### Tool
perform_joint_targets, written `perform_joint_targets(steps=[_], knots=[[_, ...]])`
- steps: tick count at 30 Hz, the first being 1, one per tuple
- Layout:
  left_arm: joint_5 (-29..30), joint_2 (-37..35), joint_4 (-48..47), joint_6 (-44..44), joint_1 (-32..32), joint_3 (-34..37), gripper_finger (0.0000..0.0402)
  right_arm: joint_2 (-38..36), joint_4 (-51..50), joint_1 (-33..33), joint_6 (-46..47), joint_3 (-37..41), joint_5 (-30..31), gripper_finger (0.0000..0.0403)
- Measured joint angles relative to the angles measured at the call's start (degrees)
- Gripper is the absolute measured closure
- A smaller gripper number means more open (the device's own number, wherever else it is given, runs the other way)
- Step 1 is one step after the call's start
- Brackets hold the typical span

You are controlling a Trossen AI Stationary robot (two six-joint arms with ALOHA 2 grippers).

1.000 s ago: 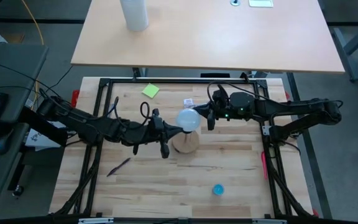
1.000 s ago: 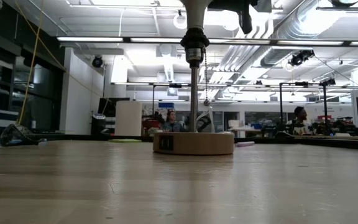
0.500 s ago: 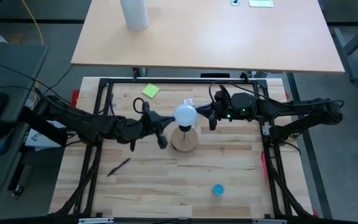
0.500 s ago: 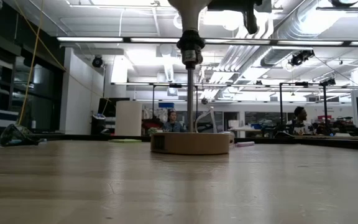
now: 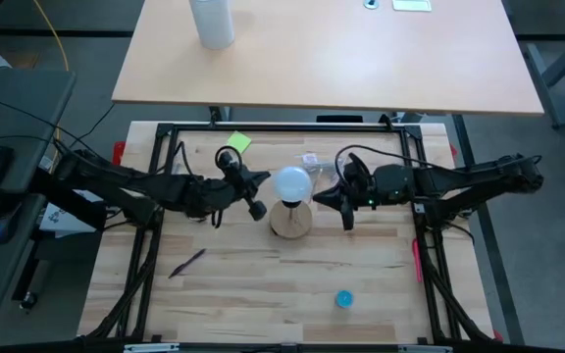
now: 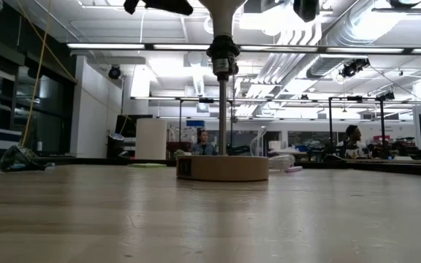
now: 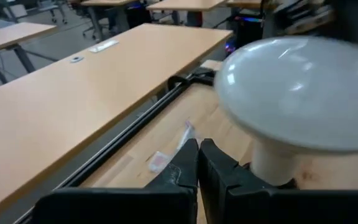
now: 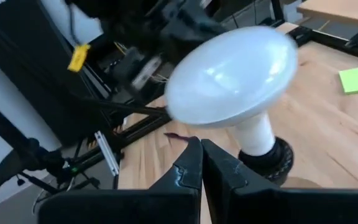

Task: Screw lightbulb
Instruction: Insert the lightbulb into the lamp

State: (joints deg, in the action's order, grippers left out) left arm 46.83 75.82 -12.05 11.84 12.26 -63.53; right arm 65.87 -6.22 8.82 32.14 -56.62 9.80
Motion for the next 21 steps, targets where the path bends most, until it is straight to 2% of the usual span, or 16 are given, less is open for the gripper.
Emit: perform_joint_targets(steps=[12,21], knots=[[-0.14,-7.39,-8.36,0.17,-2.08,-0.11,0.0402,-4.08,-5.84,1.69,-0.08,0.00,1.64,0.0403],[0.02,-9.67,-9.65,1.60,-2.10,-0.17,0.0402,-6.08,-9.18,1.64,0.04,0.00,2.67,0.0403]])
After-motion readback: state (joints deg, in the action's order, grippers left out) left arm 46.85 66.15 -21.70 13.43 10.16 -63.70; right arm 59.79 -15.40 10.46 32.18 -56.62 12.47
